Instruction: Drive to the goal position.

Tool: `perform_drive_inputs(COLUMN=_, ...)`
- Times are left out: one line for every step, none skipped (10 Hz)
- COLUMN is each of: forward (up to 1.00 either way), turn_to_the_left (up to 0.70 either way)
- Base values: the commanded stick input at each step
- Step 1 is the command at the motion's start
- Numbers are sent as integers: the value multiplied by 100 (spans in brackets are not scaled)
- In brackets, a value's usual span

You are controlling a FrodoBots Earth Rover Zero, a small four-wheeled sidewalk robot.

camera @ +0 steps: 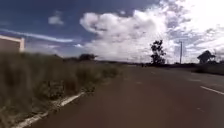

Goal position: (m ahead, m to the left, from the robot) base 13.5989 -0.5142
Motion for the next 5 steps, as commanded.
perform_drive_inputs(forward=100, turn_to_the_left=0)
perform_drive_inputs(forward=100, turn_to_the_left=0)
perform_drive_inputs(forward=100, turn_to_the_left=0)
perform_drive_inputs(forward=100, turn_to_the_left=-4)
perform_drive_inputs(forward=100, turn_to_the_left=-10)
